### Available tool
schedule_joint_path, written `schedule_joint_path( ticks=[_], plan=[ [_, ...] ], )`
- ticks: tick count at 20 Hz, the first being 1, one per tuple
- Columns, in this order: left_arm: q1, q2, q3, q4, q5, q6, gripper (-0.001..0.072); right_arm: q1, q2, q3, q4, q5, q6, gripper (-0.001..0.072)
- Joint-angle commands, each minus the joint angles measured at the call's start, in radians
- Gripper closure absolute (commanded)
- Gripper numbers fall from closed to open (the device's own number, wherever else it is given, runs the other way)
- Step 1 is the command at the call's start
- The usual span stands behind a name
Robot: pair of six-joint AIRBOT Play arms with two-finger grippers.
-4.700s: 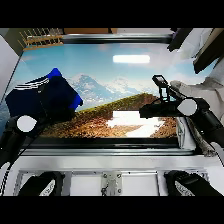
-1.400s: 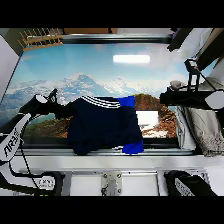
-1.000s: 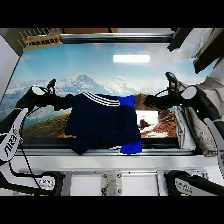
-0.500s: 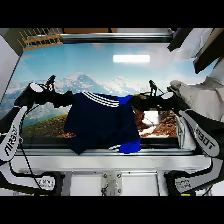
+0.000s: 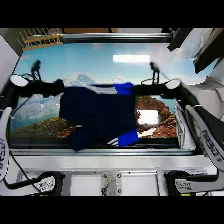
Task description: Fold the clothes and pants, and hang the long-sleeved shirts on hangers.
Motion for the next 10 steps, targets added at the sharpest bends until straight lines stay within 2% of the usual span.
schedule_joint_path(
  ticks=[1,6,10],
  plan=[
    [0.019,0.215,0.154,-0.002,-0.048,0.000,0.0703,-0.012,0.259,0.096,-0.156,0.005,0.020,0.0700],
    [0.014,0.524,0.301,-0.002,-0.056,0.000,0.0703,-0.011,0.626,0.101,-0.161,0.067,0.053,0.0700],
    [0.014,0.696,0.309,-0.002,-0.051,-0.002,0.0704,-0.011,0.795,0.101,-0.282,0.161,0.177,0.0700]
  ],
)
